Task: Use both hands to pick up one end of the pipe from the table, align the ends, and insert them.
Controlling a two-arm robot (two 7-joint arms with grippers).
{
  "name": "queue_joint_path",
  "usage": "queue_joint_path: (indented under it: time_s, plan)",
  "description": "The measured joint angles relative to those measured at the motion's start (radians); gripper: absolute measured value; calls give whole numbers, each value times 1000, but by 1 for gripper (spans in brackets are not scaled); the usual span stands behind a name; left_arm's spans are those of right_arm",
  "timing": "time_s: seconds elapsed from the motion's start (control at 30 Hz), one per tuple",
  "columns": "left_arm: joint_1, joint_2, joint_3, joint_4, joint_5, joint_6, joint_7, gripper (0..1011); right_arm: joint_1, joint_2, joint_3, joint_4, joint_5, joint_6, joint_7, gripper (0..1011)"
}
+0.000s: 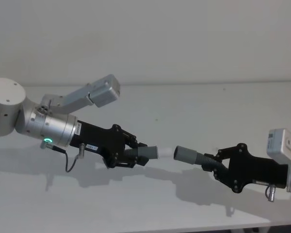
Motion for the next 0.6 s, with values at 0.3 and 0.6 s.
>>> queue_joint_path:
  time_s: [0.3,0.6]
  plan:
    - [-14,-14,14,23,-2,-2,-5,336,7,7,-5,-3,12,-3,3,159]
    - [-26,-24,25,42,-4,-8,-6,336,17,15,-14,-3,21,-11,19,159]
